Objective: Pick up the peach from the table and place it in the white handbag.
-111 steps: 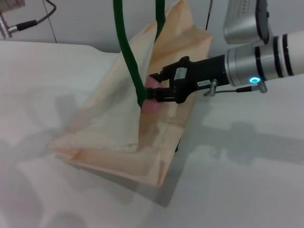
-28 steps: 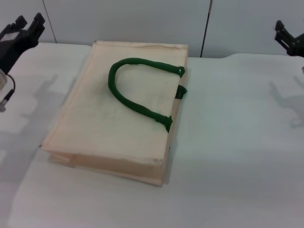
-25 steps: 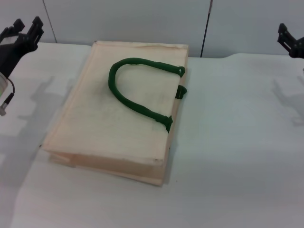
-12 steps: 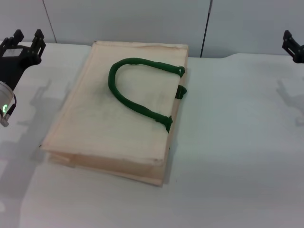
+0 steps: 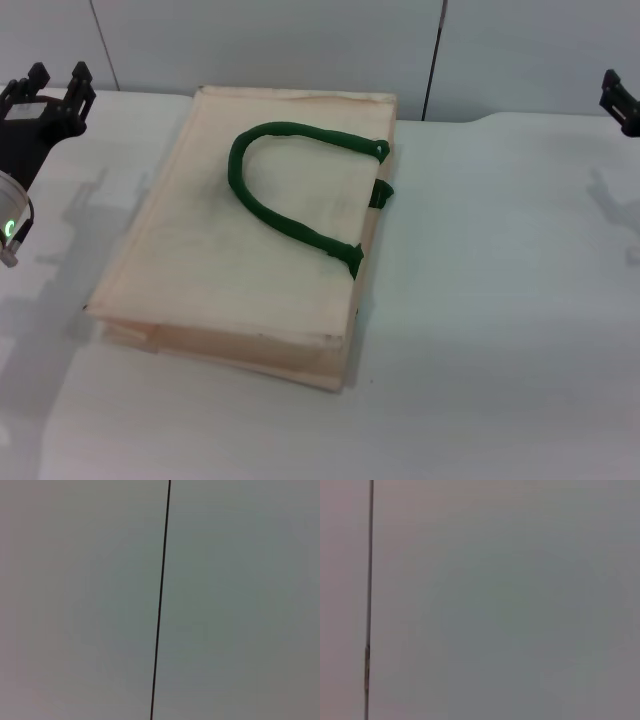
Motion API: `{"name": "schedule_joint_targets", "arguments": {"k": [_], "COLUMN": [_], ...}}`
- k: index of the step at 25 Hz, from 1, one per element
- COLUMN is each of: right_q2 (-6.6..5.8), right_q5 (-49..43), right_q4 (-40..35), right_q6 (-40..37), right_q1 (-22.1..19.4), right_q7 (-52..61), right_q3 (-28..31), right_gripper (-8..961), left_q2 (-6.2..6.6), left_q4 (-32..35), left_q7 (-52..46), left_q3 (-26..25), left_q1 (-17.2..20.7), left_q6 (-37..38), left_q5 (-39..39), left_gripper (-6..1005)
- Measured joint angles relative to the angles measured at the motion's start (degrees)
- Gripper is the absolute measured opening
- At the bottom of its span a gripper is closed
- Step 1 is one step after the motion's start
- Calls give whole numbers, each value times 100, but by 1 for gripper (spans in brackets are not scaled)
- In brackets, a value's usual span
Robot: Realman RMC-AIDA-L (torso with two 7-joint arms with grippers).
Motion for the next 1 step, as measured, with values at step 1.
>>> {"name": "schedule_joint_targets", "arguments": {"k": [1], "right_q2": [0], "right_q5": [0], "right_q4": [0], "right_q6": [-1], "right_q1": [0], "right_q7": [-1], "right_q3": [8], "right_gripper": [791], "left_q2": [1], "left_q4": [-1], "left_q7": [0], "left_q3": [0], "left_q1": [0], "left_q6": [0], "left_q5": [0], "left_gripper": [547]}}
